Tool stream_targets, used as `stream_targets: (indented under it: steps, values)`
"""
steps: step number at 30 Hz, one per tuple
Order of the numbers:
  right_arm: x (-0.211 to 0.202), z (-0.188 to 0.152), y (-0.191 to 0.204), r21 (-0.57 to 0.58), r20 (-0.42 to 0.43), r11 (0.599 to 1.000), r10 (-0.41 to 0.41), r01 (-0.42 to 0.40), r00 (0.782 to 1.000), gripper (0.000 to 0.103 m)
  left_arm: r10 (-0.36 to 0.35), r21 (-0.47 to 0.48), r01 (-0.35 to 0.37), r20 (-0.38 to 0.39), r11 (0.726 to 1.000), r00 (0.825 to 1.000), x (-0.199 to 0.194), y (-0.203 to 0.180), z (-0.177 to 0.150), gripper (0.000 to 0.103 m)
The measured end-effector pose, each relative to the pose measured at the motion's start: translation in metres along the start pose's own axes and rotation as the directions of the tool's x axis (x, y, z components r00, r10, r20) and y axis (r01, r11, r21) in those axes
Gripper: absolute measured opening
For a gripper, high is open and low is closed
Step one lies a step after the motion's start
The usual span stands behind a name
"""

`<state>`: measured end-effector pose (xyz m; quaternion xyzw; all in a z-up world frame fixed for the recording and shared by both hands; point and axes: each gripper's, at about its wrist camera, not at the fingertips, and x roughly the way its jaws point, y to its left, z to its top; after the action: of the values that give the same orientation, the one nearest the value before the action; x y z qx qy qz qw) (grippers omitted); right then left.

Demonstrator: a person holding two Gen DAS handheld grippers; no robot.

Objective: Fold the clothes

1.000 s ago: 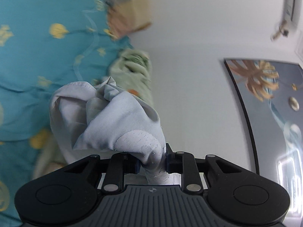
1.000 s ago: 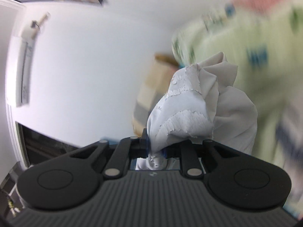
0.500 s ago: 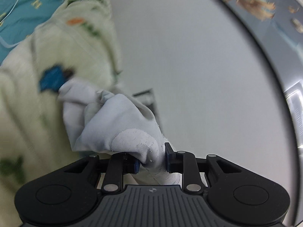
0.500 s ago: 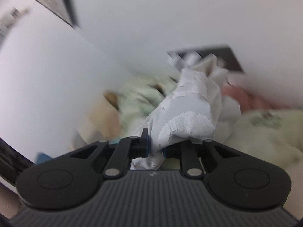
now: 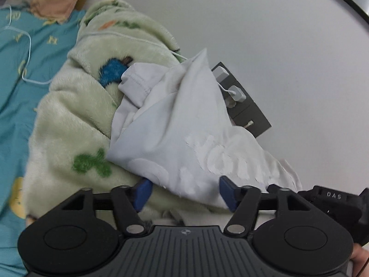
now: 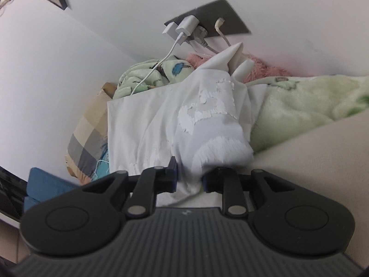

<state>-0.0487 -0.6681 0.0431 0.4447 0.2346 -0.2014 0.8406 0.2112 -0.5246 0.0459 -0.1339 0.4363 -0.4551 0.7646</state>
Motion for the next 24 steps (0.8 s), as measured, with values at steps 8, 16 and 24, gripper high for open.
stream_targets:
  steps: [8, 16, 24]
  values:
    - [-0.082, -0.042, 0.047, -0.253, 0.141, 0.967, -0.007, 0.042, 0.990, 0.025, 0.079, 0.168, -0.093, 0.089, 0.981, 0.993, -0.141, -0.061, -0.084, 0.089]
    - [-0.155, -0.099, 0.082, -0.413, 0.241, 0.909, 0.058, 0.049, 0.969, 0.066, 0.162, 0.284, -0.239, 0.270, 0.929, 0.949, -0.271, -0.112, -0.145, 0.102]
    - [-0.221, -0.156, 0.105, -0.521, 0.330, 0.851, 0.125, 0.070, 0.936, 0.075, 0.221, 0.386, -0.388, 0.410, 0.837, 0.885, -0.354, -0.142, -0.193, 0.103]
